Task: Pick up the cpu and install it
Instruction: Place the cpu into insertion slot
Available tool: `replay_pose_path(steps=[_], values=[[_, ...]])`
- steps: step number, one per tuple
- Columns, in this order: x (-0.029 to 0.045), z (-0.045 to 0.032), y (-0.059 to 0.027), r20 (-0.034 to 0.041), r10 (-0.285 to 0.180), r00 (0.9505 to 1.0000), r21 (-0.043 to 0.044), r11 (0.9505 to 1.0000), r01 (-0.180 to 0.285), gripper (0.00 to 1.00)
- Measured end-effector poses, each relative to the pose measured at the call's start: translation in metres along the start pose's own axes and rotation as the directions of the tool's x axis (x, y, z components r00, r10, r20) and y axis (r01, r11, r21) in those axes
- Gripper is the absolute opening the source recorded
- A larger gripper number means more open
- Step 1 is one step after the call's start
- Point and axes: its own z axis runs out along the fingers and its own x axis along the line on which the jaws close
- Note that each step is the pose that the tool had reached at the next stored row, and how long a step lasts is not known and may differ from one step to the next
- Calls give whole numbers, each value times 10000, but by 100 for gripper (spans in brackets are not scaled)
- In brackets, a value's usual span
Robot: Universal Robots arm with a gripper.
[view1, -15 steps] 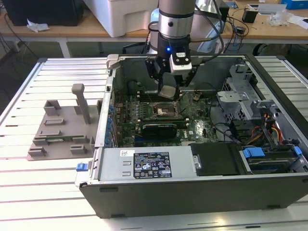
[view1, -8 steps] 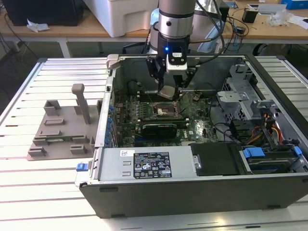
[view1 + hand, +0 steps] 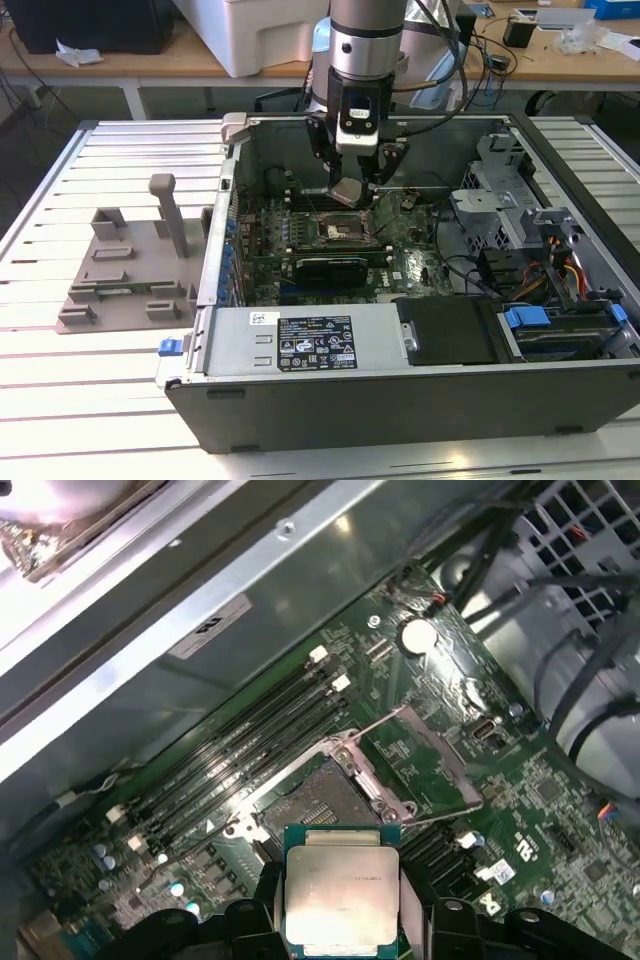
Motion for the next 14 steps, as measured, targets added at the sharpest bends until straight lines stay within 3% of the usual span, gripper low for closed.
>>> replay_pose_path(steps=[2,5,7,9,11,14], values=[[0,0,0,0,441,9990,5,9990,-441,55],[0,0,0,5,1317,9913,15,9913,-1317,55],[0,0,0,10,1820,9833,25,9833,-1820,55],[0,1,1,25,2394,9709,39,9709,-2394,55],[0,1,0,44,2753,9613,56,9613,-2753,55],[0,1,0,62,3095,9509,71,9509,-3096,55]])
